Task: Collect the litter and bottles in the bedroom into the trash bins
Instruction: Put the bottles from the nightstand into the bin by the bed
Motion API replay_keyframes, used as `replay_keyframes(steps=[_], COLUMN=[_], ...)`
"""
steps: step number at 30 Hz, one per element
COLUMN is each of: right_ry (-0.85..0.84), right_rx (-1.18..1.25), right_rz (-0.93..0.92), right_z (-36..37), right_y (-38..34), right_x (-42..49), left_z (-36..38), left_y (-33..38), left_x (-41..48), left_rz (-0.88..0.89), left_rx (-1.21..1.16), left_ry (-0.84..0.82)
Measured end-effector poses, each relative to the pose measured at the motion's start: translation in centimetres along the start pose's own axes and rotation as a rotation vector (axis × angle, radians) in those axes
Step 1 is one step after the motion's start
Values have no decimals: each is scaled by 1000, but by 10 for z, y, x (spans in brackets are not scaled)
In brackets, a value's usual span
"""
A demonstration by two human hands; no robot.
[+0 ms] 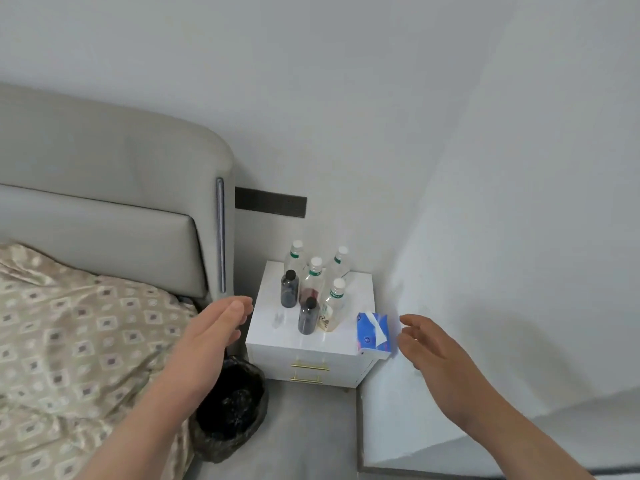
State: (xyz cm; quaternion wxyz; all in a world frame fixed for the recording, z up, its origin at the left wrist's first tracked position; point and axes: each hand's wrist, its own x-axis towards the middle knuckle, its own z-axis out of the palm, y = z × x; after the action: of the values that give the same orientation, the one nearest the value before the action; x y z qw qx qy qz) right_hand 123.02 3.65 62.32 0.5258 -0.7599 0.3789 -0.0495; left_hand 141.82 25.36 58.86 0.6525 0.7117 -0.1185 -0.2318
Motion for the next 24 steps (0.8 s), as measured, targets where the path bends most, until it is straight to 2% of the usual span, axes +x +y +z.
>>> replay_keyframes(steps=[10, 16, 20, 24], right_ry=[-50, -112, -141, -137], right_rx=[137, 79, -42, -222], right_rz=[188, 319, 276, 71], right_z=[44, 101, 133, 167], right_y=[29, 89, 111, 123], right_x=[153, 231, 288, 335], left_z=[24, 47, 54, 61], left_y=[-26, -97, -162, -224], left_x=[102, 176, 234, 285], left_rz=[-186, -326, -375, -444], left_rx=[140, 227, 243, 365], left_ry=[10, 43, -2, -18])
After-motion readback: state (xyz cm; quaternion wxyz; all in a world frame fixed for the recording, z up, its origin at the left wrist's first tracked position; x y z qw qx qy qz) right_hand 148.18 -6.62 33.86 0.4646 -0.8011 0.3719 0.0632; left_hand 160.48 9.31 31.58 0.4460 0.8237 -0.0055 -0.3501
